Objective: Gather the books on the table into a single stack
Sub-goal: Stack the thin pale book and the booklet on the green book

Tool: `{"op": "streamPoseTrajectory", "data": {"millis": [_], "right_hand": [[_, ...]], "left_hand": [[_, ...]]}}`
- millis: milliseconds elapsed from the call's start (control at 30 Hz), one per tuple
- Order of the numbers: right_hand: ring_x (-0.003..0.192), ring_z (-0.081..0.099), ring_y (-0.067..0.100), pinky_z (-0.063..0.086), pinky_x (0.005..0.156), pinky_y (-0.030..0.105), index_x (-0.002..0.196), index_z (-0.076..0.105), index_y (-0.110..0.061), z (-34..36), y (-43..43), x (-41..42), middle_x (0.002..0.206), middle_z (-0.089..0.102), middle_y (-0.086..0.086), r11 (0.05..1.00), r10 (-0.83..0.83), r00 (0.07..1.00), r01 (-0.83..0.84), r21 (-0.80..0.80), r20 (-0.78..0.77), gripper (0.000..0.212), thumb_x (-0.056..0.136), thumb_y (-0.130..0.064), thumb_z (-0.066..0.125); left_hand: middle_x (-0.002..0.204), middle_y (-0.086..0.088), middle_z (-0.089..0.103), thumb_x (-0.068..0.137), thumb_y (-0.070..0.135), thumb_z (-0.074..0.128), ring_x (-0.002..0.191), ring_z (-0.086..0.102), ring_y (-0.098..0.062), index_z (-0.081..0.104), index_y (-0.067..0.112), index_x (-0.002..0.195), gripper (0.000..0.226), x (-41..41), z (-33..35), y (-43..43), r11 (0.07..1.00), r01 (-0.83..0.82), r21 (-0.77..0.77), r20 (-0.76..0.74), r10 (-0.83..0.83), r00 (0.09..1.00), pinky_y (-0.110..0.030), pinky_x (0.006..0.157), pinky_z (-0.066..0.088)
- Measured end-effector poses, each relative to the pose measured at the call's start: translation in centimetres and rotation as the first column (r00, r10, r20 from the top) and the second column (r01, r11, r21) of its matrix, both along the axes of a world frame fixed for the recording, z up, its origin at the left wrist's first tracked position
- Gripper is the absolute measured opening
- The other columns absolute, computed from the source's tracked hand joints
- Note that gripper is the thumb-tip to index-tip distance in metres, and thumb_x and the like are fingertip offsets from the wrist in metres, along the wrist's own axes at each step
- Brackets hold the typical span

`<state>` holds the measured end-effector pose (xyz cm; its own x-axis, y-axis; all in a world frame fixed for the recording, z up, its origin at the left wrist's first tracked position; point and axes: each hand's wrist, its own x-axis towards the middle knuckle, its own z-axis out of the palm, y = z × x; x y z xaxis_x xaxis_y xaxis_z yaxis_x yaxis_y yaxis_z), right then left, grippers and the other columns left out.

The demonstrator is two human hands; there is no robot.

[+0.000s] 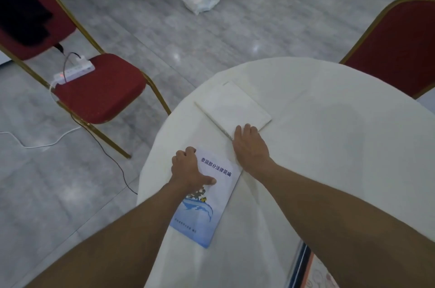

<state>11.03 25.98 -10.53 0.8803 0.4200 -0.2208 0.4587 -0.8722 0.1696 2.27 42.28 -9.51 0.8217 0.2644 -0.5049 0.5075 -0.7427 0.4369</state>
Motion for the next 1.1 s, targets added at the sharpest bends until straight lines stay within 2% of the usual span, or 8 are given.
{"op": "streamPoseTrajectory", "data": {"millis": [133, 233, 267, 367, 533, 833, 967, 1100], "right_hand": [[0.099, 0.057, 0.034, 0.047, 0.082, 0.039, 0.119, 0.055, 0.010, 0.1, -1.0, -0.8, 0.113, 0.056, 0.017, 0.973, 0.169, 0.986, -0.168, -0.156, -0.004, 0.071, 0.067, 0.015, 0.008], [0.069, 0.063, 0.019, 0.048, 0.058, 0.027, 0.112, 0.070, 0.006, 2.8, -1.9, -1.7, 0.090, 0.068, 0.009, 0.975, 0.048, 0.999, -0.043, -0.217, 0.020, 0.044, 0.071, -0.001, 0.054], [0.073, 0.065, 0.020, 0.048, 0.060, 0.026, 0.119, 0.066, 0.007, 3.4, -2.3, -1.9, 0.092, 0.068, 0.009, 0.972, 0.019, 1.000, -0.019, -0.236, -0.002, 0.053, 0.069, -0.007, 0.068], [0.103, 0.064, 0.028, 0.040, 0.073, 0.031, 0.134, 0.045, 0.001, 3.4, -3.9, -2.8, 0.116, 0.062, 0.013, 0.990, 0.021, 0.996, -0.033, -0.139, -0.081, 0.046, 0.089, 0.000, 0.054], [0.104, 0.062, 0.034, 0.033, 0.072, 0.033, 0.117, 0.056, -0.006, 4.9, -6.2, -4.1, 0.115, 0.064, 0.016, 0.997, -0.076, 0.981, 0.078, 0.009, -0.176, 0.026, 0.094, -0.008, 0.044], [0.098, 0.055, 0.035, 0.040, 0.072, 0.037, 0.139, 0.040, -0.013, 9.1, -12.4, -6.8, 0.116, 0.060, 0.018, 0.935, -0.241, 0.941, 0.291, 0.203, -0.238, 0.050, 0.090, 0.000, 0.044], [0.086, 0.058, 0.031, 0.045, 0.068, 0.034, 0.136, 0.046, -0.019, 11.2, -17.7, -7.7, 0.113, 0.063, 0.016, 0.727, -0.404, 0.862, 0.506, 0.464, -0.306, 0.044, 0.094, -0.008, 0.046], [0.093, 0.065, 0.029, 0.064, 0.074, 0.044, 0.123, 0.058, -0.015, 12.1, -23.0, -11.3, 0.111, 0.063, 0.012, 0.212, -0.509, 0.682, 0.691, 0.691, -0.525, 0.031, 0.100, -0.010, 0.037]], "left_hand": [[0.133, -0.015, 0.039, 0.056, 0.045, 0.091, 0.128, 0.037, -0.033, 0.034, 0.008, 0.136, 0.105, -0.4, 0.2, -0.2, 0.998, -0.055, 0.004, -0.031, 0.055, 0.998, -0.042, 0.101, 0.040], [0.124, -0.013, 0.050, 0.059, 0.041, 0.089, 0.120, 0.048, -0.034, 0.035, 0.010, 0.132, 0.095, -0.8, 0.2, -0.4, 0.998, -0.043, -0.048, -0.006, 0.042, 0.999, -0.042, 0.096, 0.045], [0.119, -0.011, 0.054, 0.062, 0.037, 0.088, 0.114, 0.053, -0.033, 0.035, 0.011, 0.130, 0.090, -0.9, 0.1, -0.5, 0.996, -0.035, -0.081, 0.015, 0.037, 0.999, -0.040, 0.092, 0.047], [0.111, -0.008, 0.061, 0.078, 0.027, 0.077, 0.097, 0.061, -0.032, 0.035, 0.015, 0.124, 0.064, -1.6, 0.5, -0.7, 0.994, 0.032, -0.107, 0.036, -0.028, 0.999, -0.033, 0.079, 0.046], [0.109, -0.009, 0.065, 0.090, 0.023, 0.061, 0.101, 0.063, -0.036, 0.039, 0.017, 0.121, 0.039, -2.8, 1.5, -1.5, 0.986, 0.118, -0.118, 0.067, -0.111, 0.992, -0.040, 0.088, 0.049], [0.115, -0.001, 0.066, 0.098, 0.025, 0.045, 0.106, 0.063, -0.031, 0.042, 0.026, 0.128, 0.030, -4.5, 5.2, -4.0, 0.956, 0.175, -0.235, 0.221, -0.122, 0.968, -0.041, 0.093, 0.048], [0.110, -0.001, 0.068, 0.096, 0.029, 0.044, 0.100, 0.066, -0.027, 0.043, 0.032, 0.124, 0.028, -5.1, 7.5, -6.4, 0.939, 0.161, -0.305, 0.325, -0.056, 0.944, -0.047, 0.093, 0.052], [0.116, 0.000, 0.065, 0.097, 0.028, 0.045, 0.104, 0.063, -0.026, 0.043, 0.031, 0.132, 0.035, -5.5, 9.7, -10.0, 0.935, 0.136, -0.328, 0.392, 0.003, 0.920, -0.042, 0.095, 0.049]]}}
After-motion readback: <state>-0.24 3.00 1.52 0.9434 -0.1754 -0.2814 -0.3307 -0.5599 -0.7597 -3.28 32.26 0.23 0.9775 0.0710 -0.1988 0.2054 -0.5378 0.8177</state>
